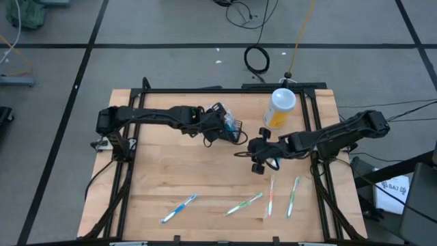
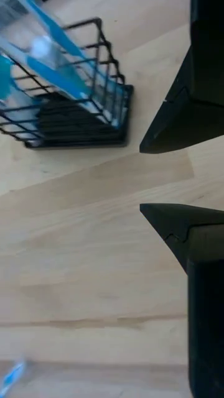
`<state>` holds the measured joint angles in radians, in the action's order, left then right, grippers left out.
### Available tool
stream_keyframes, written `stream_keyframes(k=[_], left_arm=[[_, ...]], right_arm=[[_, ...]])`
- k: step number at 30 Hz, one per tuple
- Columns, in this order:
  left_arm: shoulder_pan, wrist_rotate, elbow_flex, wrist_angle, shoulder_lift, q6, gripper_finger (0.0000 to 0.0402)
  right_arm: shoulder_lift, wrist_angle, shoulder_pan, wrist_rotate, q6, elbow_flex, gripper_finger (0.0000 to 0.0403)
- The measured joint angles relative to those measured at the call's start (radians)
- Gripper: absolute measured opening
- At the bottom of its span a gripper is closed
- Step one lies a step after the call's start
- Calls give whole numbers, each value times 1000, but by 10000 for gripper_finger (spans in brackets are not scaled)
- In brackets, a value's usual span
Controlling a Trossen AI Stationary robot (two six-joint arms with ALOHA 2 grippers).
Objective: Pick & Place toothbrushing station
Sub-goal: Put the blue mouthwash into the black wire organizer
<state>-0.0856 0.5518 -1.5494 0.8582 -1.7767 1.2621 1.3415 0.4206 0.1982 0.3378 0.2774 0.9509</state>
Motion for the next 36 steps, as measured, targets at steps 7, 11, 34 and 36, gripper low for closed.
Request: stream_keyframes(k=[7, 11, 34, 36], left_arm=[[3, -2, 0, -7, 0, 66, 93], [12, -1, 0, -59, 0, 117, 93], [67, 142, 1, -177, -168, 614, 93], [69, 148, 1, -172, -187, 643, 93]], right_arm=[[0, 0, -1, -2, -9, -72, 132], [0, -14, -1, -2, -9, -75, 132], [1, -157, 0, -160, -109, -75, 132], [1, -159, 0, -159, -108, -75, 132]])
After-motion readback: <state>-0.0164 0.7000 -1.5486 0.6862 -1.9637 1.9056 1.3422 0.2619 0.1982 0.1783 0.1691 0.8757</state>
